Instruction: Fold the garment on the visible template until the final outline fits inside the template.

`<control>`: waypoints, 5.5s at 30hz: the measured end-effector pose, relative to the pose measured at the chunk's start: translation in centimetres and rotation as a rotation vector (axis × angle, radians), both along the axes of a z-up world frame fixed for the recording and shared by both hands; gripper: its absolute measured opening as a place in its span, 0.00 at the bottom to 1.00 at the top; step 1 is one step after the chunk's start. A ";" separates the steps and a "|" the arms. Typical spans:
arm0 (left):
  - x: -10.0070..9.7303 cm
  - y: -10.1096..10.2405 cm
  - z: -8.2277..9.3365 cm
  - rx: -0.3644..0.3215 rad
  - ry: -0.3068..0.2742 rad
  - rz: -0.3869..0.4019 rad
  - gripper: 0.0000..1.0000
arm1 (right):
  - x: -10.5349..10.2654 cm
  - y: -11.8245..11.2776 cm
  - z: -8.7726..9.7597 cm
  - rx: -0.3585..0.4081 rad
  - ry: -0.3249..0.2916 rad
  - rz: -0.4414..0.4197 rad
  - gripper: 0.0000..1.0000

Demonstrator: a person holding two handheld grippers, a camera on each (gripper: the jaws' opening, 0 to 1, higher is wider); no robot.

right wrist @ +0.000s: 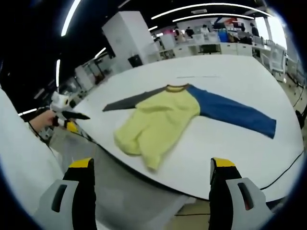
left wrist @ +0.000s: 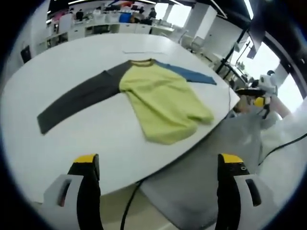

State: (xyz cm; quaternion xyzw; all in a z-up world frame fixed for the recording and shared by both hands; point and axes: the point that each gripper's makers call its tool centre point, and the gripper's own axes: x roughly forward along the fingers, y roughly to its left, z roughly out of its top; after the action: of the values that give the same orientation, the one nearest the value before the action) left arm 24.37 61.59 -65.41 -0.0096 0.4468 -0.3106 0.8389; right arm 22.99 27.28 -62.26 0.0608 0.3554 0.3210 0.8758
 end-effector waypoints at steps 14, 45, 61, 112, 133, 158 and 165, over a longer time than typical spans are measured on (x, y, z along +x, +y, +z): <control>0.6 -3.8 -3.1 -0.006 0.045 -0.103 0.79 | 1.4 1.0 -3.7 -0.026 0.043 0.052 0.86; 3.8 -5.0 -8.9 0.062 0.093 -0.136 0.49 | 2.7 3.9 -9.8 0.054 0.168 0.166 0.48; 4.2 -5.7 -9.9 0.042 0.131 -0.130 0.35 | 2.9 5.1 -11.7 0.083 0.225 0.203 0.41; 5.7 -5.1 -7.6 -0.007 0.103 -0.027 0.00 | 4.0 5.8 -9.6 0.100 0.141 0.216 0.03; 10.3 -5.5 -2.8 -0.087 0.016 0.019 0.00 | 8.2 3.6 -5.6 0.098 0.025 0.169 0.03; 19.1 -5.2 -4.8 -0.035 0.033 0.011 0.00 | 17.1 1.9 -6.9 0.077 0.069 0.087 0.03; 20.6 -5.0 -6.2 -0.028 0.061 0.024 0.00 | 18.8 1.7 -8.2 0.053 0.098 0.089 0.03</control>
State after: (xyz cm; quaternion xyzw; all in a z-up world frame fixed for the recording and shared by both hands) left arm 44.99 56.55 -71.56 -0.0361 0.4677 -0.3062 0.8284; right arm 41.83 29.00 -70.46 0.0836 0.3917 0.3655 0.8402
